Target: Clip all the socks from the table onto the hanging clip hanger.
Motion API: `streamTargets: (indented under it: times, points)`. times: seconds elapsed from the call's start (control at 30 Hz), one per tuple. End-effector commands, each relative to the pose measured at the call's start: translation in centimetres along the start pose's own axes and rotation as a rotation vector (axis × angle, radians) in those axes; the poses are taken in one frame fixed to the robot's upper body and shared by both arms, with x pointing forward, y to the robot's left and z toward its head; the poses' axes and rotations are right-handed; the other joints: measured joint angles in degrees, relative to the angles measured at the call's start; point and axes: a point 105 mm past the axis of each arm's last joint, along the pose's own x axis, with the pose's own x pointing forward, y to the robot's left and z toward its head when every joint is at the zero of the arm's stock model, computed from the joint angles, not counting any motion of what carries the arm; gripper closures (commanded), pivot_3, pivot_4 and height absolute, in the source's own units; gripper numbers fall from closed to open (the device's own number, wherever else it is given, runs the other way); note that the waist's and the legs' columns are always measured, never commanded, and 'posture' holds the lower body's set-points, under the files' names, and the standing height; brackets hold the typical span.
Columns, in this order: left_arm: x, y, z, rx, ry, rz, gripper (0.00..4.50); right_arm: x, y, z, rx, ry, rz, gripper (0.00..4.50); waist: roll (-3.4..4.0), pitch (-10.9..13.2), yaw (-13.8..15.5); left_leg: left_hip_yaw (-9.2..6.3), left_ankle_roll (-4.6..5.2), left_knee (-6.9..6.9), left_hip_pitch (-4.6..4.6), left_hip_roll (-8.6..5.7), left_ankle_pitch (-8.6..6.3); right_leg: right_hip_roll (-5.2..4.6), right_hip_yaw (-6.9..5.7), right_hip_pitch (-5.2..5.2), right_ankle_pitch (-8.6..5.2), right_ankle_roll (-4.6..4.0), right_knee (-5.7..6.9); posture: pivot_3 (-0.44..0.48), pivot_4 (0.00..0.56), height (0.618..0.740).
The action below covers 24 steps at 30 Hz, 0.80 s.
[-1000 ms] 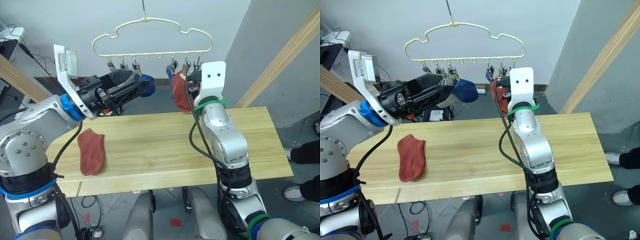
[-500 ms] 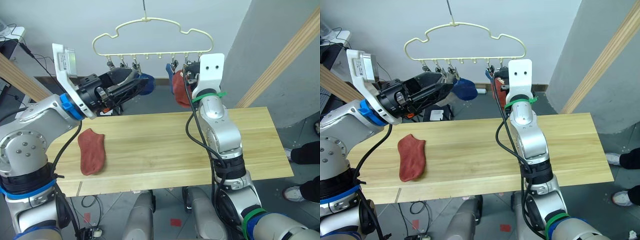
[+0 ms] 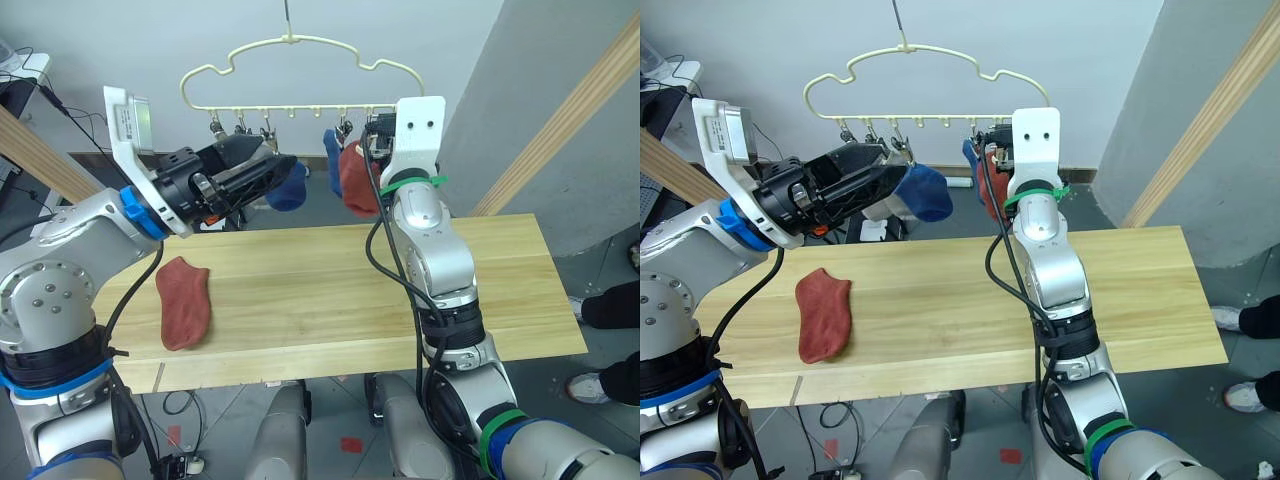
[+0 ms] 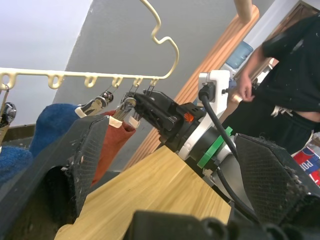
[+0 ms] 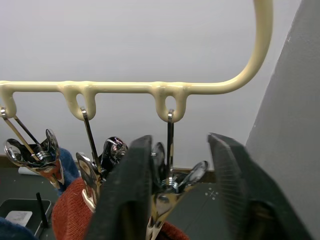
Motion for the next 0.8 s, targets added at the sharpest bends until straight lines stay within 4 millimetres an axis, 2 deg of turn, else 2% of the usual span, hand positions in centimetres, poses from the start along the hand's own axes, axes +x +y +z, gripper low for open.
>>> streamTargets:
  times: [0.03,0.13,0.43,0.57,0.7,0.8]
  points:
    - [-0.2,-0.8,0.9,0.049,-0.024,-0.021,0.00,-0.1,0.1,1.8,0.015,-0.070,-0.018,3.88,0.00,0.00,0.00,0.00,0.00,0.00,0.00,0.00,0.00,0.00,0.00,0.00,0.00,0.00,0.00,0.024,0.357,0.740]
    - [-0.2,-0.8,0.9,0.049,-0.023,-0.021,0.00,-0.1,0.2,1.8,0.019,-0.068,-0.017,4.49,0.00,0.00,0.08,-0.01,0.01,0.00,0.00,0.00,-0.01,0.00,-0.01,0.00,0.00,0.00,0.00,0.024,0.357,0.740]
    - [-0.4,-0.7,0.6,0.043,-0.021,-0.021,0.00,-0.2,0.6,2.0,0.031,-0.072,0.003,4.49,0.00,0.00,0.11,-0.01,-0.16,-0.01,0.00,0.00,0.09,-0.01,0.00,0.00,0.00,0.00,0.00,0.021,0.352,0.740]
    - [-0.7,-0.6,0.0,0.032,0.003,-0.013,0.00,-0.1,0.4,2.1,0.101,-0.052,0.075,4.49,0.00,0.00,0.07,0.00,-0.16,-0.01,0.00,0.00,0.09,-0.01,0.00,0.00,0.00,0.00,0.00,0.021,0.354,0.740]
    - [-1.5,-0.3,-1.0,0.014,0.037,0.004,0.00,0.1,-1.9,2.0,0.087,-0.022,0.124,4.49,0.00,0.00,0.15,-0.02,-0.15,-0.02,-0.01,0.00,0.09,-0.01,-0.01,0.00,0.00,0.00,-0.02,0.014,0.362,0.740]
    - [-2.6,0.3,-2.6,-0.009,0.074,0.038,0.00,-0.3,-4.2,2.5,0.110,0.015,0.244,4.49,0.02,0.01,0.44,-0.04,0.04,-0.02,-0.01,-0.02,-0.02,-0.02,-0.04,0.08,0.00,0.00,-0.12,0.006,0.363,0.740]
